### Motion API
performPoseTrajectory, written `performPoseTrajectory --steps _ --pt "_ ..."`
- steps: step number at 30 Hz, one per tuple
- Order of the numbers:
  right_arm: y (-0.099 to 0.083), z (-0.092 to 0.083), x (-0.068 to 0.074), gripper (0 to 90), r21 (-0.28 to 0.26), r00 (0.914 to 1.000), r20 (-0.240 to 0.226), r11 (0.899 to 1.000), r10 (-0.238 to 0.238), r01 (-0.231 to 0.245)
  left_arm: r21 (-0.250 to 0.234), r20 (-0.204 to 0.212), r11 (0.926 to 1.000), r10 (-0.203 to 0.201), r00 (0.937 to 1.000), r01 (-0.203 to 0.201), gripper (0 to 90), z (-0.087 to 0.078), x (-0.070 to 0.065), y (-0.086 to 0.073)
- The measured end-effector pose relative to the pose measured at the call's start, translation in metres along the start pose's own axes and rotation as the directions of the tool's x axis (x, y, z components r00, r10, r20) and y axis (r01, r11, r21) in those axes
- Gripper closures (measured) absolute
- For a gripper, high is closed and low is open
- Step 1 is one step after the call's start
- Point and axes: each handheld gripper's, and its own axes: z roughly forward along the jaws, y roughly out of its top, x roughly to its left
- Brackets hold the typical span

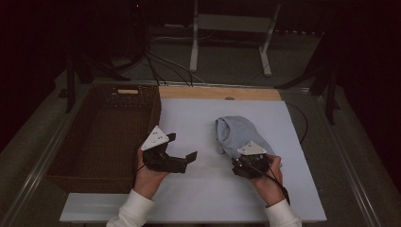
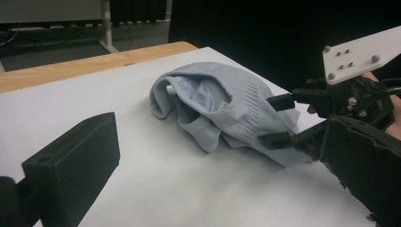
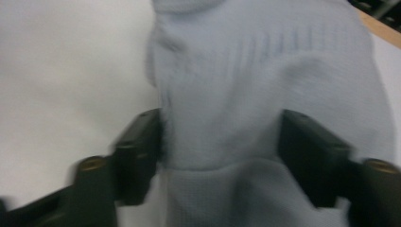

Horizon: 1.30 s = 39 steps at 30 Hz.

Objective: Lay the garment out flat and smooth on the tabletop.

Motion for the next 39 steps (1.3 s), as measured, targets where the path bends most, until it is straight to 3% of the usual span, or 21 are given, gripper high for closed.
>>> performPoseTrajectory --steps 3,6,10,15,23,25,26,31,32,33,36,37,38,39 --pt "0.000 0.000 -0.007 63.1 0.027 0.9998 -0.009 1.000 0.016 -0.015 -0.001 -0.001 1.0000 -0.001 1.0000 0.001 0.1 0.000 0.000 0.000" --pt "0.002 -0.003 -0.017 77.0 0.020 0.9987 -0.014 0.999 0.049 -0.049 -0.001 0.000 1.0000 0.000 1.0000 0.000 0.1 -0.001 0.000 0.000" --pt "0.005 -0.010 -0.035 82.5 -0.016 0.9938 0.028 0.994 0.107 -0.107 -0.002 0.002 1.0000 0.001 1.0000 -0.001 0.1 -0.001 -0.001 0.000" --pt "0.001 -0.019 -0.064 83.8 -0.053 0.9777 0.081 0.980 0.194 -0.190 -0.006 0.000 1.0000 -0.002 1.0000 0.002 0.1 -0.002 0.000 0.001" --pt "-0.014 -0.033 -0.104 84.4 -0.089 0.9377 0.158 0.950 0.309 -0.298 0.001 0.002 1.0000 0.002 1.0000 -0.002 0.1 0.000 -0.002 0.000" --pt "-0.016 -0.035 -0.109 84.5 -0.093 0.9326 0.169 0.947 0.319 -0.307 0.000 0.002 1.0000 0.002 1.0000 -0.002 0.0 0.000 -0.001 0.000" --pt "-0.021 -0.040 -0.119 84.6 -0.100 0.9196 0.186 0.938 0.346 -0.333 0.000 0.001 1.0000 0.002 1.0000 -0.002 0.1 0.000 -0.001 0.000" --pt "-0.030 -0.047 -0.136 84.7 -0.118 0.8913 0.214 0.916 0.400 -0.383 0.001 0.001 1.0000 0.002 1.0000 -0.002 0.1 -0.001 -0.001 0.001" --pt "-0.030 -0.047 -0.136 84.7 -0.118 0.8913 0.214 0.916 0.400 -0.383 0.001 0.001 1.0000 0.002 1.0000 -0.002 0.1 -0.001 -0.001 0.001" --pt "-0.035 -0.050 -0.143 84.7 -0.124 0.8786 0.229 0.908 0.419 -0.401 -0.001 0.000 1.0000 0.003 1.0000 -0.003 0.1 -0.001 -0.001 0.001" --pt "-0.039 -0.051 -0.151 84.5 -0.128 0.8637 0.244 0.897 0.441 -0.422 -0.004 -0.001 1.0000 -0.001 1.0000 0.001 0.1 -0.001 -0.001 0.001" --pt "-0.039 -0.051 -0.151 84.5 -0.128 0.8637 0.244 0.897 0.441 -0.422 -0.004 -0.001 1.0000 -0.001 1.0000 0.001 0.1 -0.001 -0.001 0.001" --pt "-0.042 -0.049 -0.155 80.1 -0.123 0.8507 0.265 0.891 0.454 -0.437 -0.003 0.000 1.0000 0.000 1.0000 0.000 0.0 -0.001 -0.001 0.001" --pt "-0.043 -0.048 -0.156 77.5 -0.121 0.8497 0.271 0.892 0.453 -0.436 0.000 0.000 1.0000 0.002 1.0000 -0.002 0.1 -0.001 -0.001 0.001"
